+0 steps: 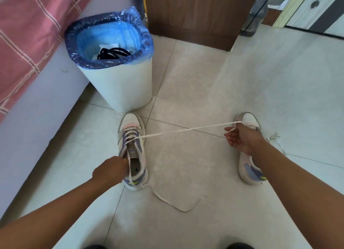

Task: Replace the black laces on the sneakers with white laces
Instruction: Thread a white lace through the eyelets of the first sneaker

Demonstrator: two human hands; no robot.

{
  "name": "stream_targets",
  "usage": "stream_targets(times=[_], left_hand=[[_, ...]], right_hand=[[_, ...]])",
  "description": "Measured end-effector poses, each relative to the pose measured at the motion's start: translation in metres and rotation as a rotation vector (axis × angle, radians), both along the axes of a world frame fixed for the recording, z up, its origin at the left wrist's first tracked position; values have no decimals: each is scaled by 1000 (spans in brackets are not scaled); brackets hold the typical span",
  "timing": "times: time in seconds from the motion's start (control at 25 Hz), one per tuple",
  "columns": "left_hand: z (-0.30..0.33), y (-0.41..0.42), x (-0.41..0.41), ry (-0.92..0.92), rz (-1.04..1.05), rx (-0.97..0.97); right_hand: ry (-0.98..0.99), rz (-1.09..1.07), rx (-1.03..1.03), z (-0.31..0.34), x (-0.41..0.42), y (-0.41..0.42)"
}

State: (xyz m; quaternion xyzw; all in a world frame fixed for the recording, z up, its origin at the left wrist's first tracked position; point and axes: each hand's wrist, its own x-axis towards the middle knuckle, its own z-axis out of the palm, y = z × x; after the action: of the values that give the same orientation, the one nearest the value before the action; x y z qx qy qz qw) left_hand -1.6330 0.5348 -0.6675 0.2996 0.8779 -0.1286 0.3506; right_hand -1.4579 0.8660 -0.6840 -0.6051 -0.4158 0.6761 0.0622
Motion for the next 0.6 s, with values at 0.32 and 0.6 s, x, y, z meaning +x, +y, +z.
stream_targets(times=[0.32,0.6], left_hand=[[7,10,11,-101,-24,-1],[20,23,-5,191,228,493]], right_hand=[[17,133,-419,-7,-35,-71],[149,380,-112,13,-101,-139]])
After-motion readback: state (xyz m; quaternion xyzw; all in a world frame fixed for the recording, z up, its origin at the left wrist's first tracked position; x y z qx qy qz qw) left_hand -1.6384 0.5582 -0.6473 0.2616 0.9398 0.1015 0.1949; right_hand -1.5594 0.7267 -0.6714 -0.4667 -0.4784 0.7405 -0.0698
